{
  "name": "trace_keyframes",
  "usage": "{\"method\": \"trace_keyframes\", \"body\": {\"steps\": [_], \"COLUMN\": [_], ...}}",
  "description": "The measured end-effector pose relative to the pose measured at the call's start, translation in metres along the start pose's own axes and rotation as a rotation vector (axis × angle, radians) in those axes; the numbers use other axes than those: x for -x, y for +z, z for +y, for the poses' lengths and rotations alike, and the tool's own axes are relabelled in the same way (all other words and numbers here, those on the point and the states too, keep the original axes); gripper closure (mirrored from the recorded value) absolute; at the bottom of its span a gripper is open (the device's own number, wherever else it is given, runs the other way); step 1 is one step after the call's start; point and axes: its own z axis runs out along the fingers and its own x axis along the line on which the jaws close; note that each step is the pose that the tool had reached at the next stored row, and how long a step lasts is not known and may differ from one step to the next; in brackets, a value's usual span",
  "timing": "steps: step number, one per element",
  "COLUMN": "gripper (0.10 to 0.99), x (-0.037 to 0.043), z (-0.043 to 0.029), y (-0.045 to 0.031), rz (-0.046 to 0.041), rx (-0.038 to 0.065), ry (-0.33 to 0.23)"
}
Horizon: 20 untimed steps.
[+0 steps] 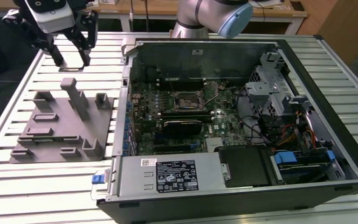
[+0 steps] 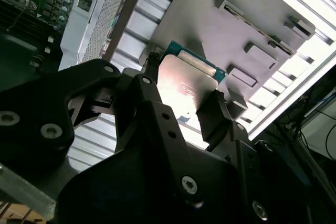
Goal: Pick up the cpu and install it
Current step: 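Pick up the cpu and move it towards the insertion slot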
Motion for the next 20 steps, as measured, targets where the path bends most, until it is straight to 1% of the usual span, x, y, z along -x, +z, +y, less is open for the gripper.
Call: {"method": "trace_keyframes", "body": {"steps": [8,20], "gripper": [0.541,0.541], "x": [0.0152,0.0348], "z": [0.0001,0.0002], "y": [0.0003,0.0006], "rz": [-0.0001,0.0], "rx": [0.0,0.0], "ry": [0.0,0.0]}}
